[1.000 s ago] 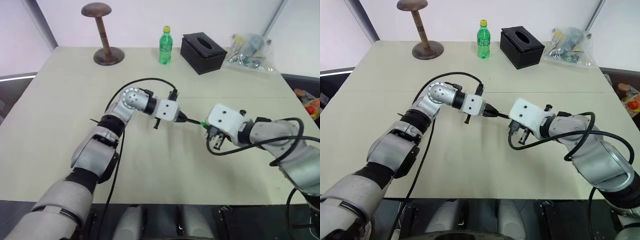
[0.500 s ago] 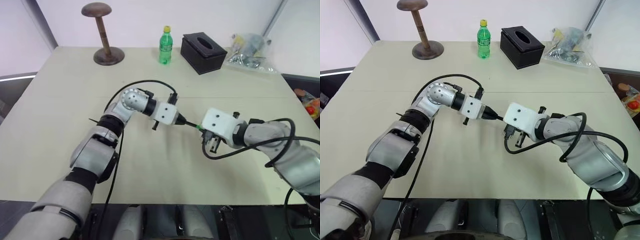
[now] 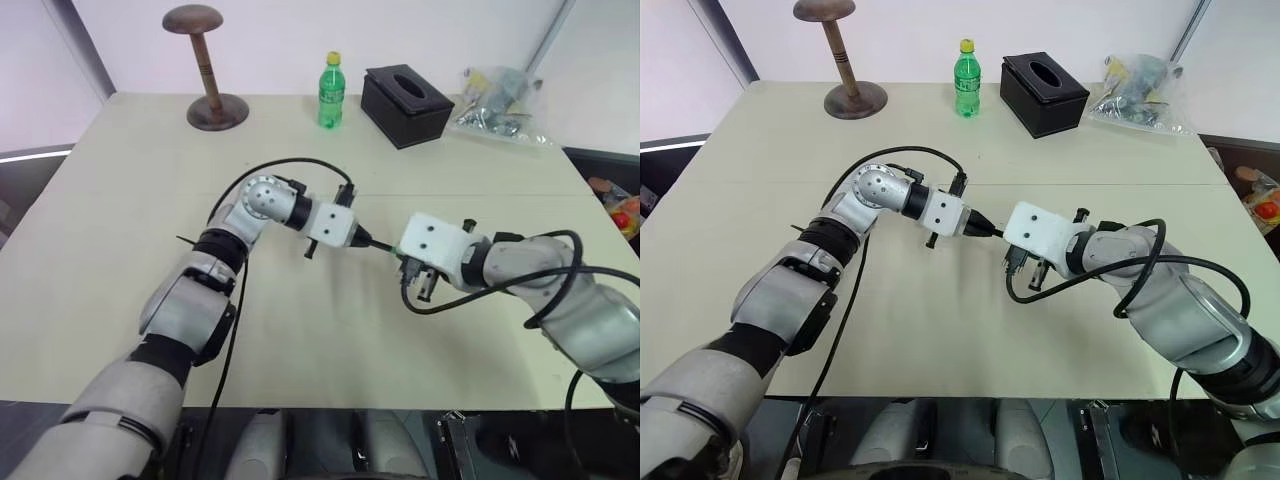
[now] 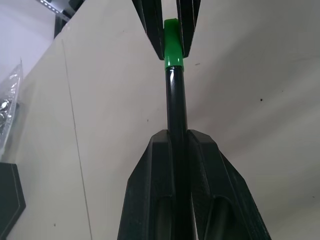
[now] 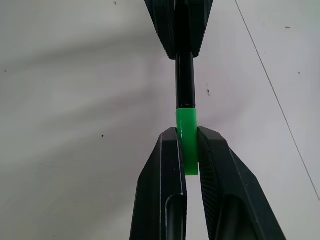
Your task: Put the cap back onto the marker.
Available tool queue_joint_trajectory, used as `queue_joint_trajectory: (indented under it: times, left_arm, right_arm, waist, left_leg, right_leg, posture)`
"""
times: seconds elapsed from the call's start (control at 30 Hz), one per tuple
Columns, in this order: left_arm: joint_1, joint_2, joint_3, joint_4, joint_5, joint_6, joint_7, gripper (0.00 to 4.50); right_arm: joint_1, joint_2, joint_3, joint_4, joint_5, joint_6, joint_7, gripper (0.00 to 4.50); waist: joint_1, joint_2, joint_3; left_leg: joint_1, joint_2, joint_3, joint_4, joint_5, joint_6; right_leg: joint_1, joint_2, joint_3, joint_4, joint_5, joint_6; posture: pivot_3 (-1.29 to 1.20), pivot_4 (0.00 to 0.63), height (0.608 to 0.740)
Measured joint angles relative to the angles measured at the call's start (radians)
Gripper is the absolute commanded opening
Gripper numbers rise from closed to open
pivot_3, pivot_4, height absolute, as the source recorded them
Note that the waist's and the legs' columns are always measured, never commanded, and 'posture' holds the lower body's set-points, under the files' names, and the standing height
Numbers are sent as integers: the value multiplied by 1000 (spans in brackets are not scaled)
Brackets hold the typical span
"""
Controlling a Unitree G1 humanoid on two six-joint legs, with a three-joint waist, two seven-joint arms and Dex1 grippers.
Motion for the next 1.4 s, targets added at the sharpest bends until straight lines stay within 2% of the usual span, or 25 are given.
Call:
queue_joint_trajectory:
  times: [0.8,1.4]
  left_arm:
    - [19,10,21,-42,-38,96,-82,0]
    - [41,10,67,-112,-53,232,-149,0]
  right_arm:
    - [-42,11,51,14,-15,-1,2,37]
    - [-72,21,88,29,-45,-9,2,37]
  waist:
    - [0,0,0]
    - [-1,0,0]
  left_leg:
    - [0,0,0,0,0,0]
    - [-1,0,0,0,0,0]
  right_leg:
    - [0,0,0,0,0,0]
    - [-1,0,0,0,0,0]
  posture:
    - [0,150,740]
    - [0,150,740]
